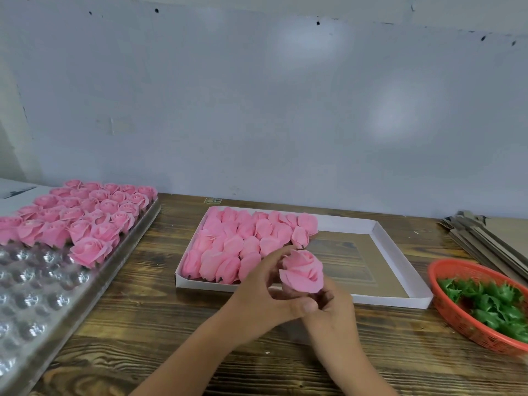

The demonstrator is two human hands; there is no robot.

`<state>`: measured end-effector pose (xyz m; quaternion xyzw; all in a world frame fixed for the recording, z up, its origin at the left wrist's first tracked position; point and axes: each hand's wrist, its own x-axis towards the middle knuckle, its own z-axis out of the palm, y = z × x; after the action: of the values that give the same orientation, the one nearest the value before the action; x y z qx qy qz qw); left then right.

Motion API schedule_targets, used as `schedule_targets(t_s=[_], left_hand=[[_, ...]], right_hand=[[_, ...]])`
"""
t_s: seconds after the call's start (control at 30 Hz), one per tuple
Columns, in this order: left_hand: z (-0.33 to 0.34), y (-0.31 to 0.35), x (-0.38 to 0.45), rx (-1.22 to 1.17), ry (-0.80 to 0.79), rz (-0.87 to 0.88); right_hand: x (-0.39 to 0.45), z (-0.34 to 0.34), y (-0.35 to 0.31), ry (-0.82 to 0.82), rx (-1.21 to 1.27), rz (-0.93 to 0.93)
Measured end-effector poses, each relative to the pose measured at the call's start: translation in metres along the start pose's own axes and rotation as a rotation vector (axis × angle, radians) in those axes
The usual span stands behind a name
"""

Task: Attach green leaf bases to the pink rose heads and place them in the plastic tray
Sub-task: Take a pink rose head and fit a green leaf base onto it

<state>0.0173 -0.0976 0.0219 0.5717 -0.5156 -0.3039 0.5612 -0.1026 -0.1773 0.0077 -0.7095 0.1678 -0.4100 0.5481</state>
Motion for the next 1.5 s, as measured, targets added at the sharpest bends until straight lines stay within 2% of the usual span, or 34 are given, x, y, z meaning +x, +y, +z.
schedule_targets(t_s=[0.17, 0.33, 0.4, 0.57, 0.73, 1.03, 1.2, 1.4, 1.5], left_hand=[[0.002, 0.001, 0.0, 0.029, 0.003, -0.019], [0.001, -0.002, 0.002, 0.038, 0.184, -0.074], [0.0, -0.001, 0.001, 0.026, 0.201, -0.078], [-0.002, 0.001, -0.001, 0.025, 0.113, -0.058], [0.0, 0.001, -0.001, 0.086, 0.166, -0.028], [0.003, -0.002, -0.002, 0.118, 0.101, -0.04], [0.001, -0.003, 0.0, 0.157, 0.183, -0.031], [-0.003, -0.001, 0.0, 0.201, 0.221, 0.005], [-0.013, 0.008, -0.003, 0.214, 0.305, -0.019]], right_hand=[[0.001, -0.002, 0.006, 0.084, -0.069, -0.005], [-0.001, 0.0, 0.009, 0.101, -0.284, -0.02], [-0.001, 0.001, 0.011, 0.103, -0.33, -0.02], [-0.001, 0.001, 0.008, 0.127, -0.327, -0.047], [0.0, 0.001, 0.008, 0.135, -0.348, -0.068], [0.001, -0.002, 0.008, 0.151, -0.298, 0.055], [0.001, -0.003, 0.012, 0.128, -0.399, 0.058], [0.0, -0.001, 0.008, 0.085, -0.408, 0.04], [0.0, 0.002, 0.008, 0.053, -0.42, 0.063]])
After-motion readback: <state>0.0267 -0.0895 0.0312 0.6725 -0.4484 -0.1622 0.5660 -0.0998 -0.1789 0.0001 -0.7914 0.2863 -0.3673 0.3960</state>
